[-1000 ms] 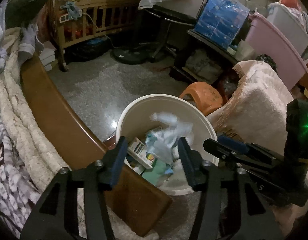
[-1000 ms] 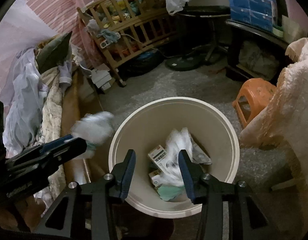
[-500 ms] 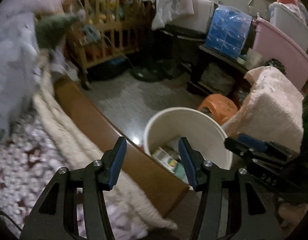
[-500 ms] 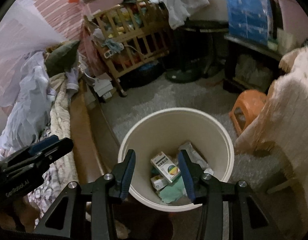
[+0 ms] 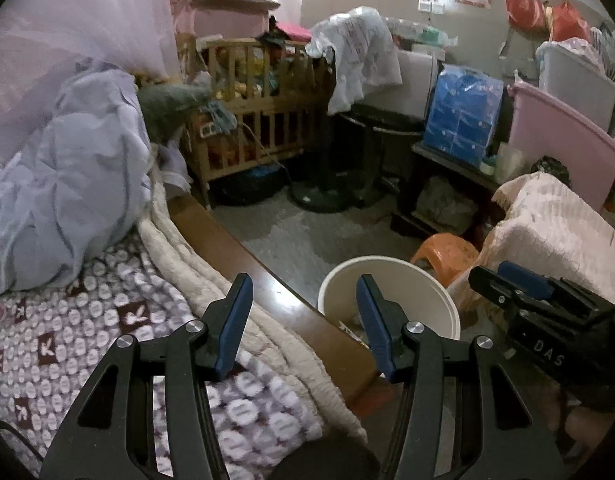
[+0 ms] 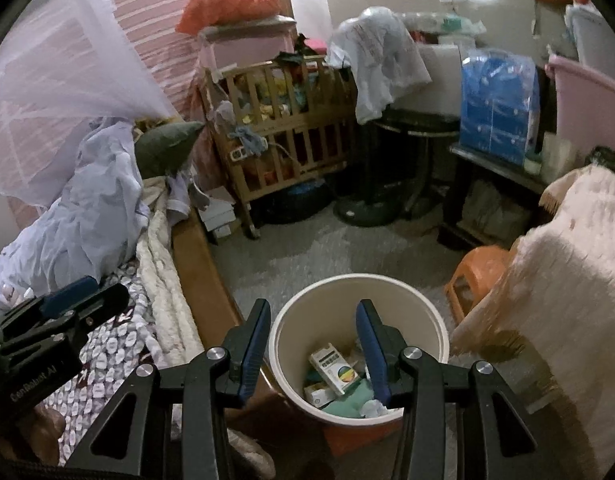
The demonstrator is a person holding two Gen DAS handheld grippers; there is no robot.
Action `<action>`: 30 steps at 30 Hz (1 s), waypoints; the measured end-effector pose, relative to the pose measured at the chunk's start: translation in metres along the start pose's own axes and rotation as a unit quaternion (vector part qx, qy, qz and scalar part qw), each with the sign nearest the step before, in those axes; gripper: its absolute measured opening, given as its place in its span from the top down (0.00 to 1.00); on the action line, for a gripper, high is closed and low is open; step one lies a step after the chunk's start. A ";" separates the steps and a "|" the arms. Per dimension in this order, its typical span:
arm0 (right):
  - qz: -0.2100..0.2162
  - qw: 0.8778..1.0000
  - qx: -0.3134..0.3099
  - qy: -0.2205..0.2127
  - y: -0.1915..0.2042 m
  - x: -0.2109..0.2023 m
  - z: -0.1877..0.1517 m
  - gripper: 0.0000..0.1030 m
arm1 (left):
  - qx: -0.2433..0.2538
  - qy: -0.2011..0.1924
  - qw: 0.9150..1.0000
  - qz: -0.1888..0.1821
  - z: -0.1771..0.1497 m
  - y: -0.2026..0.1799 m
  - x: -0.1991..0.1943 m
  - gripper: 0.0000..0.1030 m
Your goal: Collect trash
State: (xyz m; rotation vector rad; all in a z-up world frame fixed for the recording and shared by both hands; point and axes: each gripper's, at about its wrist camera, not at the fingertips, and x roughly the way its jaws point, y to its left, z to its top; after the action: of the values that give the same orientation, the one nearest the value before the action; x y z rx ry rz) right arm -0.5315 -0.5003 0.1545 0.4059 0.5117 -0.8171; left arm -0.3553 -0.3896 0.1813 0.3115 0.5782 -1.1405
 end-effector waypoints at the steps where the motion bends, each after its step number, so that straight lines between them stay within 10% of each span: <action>1: -0.001 1.000 -0.003 -0.004 0.002 -0.004 0.001 0.59 | 0.001 -0.006 1.000 0.001 0.000 0.001 -0.005 0.49; 30: -0.018 0.997 -0.029 -0.068 0.028 -0.059 0.006 0.45 | -0.014 -0.066 0.997 0.028 -0.003 0.012 -0.057 0.47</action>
State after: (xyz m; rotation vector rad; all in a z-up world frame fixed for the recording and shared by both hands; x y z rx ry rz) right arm -0.5422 -0.4513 0.1973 0.2855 0.4170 -0.8561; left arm -0.3616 -0.3400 0.2116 0.2251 0.4665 -1.0880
